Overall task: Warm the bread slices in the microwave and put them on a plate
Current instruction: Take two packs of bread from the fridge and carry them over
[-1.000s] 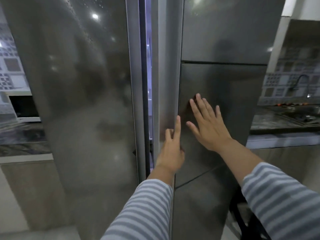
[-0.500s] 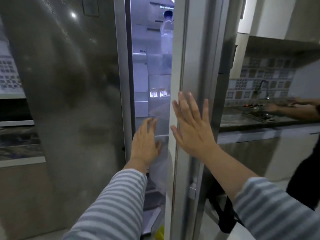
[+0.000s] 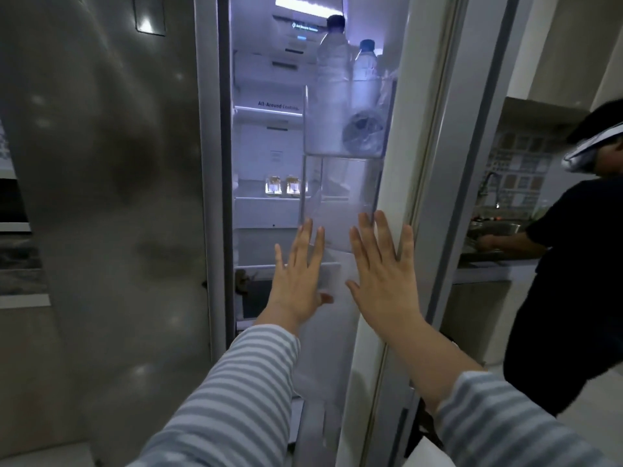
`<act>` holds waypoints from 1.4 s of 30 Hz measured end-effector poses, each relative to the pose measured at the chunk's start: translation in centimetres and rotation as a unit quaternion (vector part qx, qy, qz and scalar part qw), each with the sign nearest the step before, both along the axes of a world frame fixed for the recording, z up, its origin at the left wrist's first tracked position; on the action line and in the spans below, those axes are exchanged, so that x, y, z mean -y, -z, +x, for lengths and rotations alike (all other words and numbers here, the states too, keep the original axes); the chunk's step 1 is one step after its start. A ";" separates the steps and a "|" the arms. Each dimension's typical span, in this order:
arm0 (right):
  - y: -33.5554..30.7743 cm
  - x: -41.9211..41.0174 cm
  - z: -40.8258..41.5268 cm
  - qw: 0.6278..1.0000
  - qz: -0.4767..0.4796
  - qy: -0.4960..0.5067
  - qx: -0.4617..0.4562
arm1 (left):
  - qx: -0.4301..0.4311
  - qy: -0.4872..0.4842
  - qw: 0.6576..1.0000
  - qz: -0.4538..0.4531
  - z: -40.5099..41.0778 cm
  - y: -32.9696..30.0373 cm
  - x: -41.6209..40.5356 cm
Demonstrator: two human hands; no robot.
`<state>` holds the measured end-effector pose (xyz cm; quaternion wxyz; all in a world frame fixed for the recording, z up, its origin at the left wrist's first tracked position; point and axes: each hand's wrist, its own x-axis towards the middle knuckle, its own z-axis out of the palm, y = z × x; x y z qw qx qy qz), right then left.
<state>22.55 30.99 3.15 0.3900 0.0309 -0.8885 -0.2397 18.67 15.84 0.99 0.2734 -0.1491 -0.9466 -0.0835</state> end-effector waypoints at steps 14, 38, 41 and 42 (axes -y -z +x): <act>0.1 -13.0 1.6 0.998 0.040 -0.046 -0.018 | 0.012 -0.027 0.999 -0.020 3.6 1.2 -10.5; 3.3 -3.5 1.8 0.976 -0.049 -0.192 0.095 | 0.048 -0.061 0.996 -0.038 5.6 2.8 -0.2; 5.4 0.1 0.4 0.963 -0.061 -0.188 0.182 | 0.103 -0.074 0.992 -0.014 5.7 4.6 3.0; 6.1 1.2 -0.1 0.956 -0.065 -0.181 0.220 | 0.126 -0.078 0.989 -0.014 5.6 5.2 4.0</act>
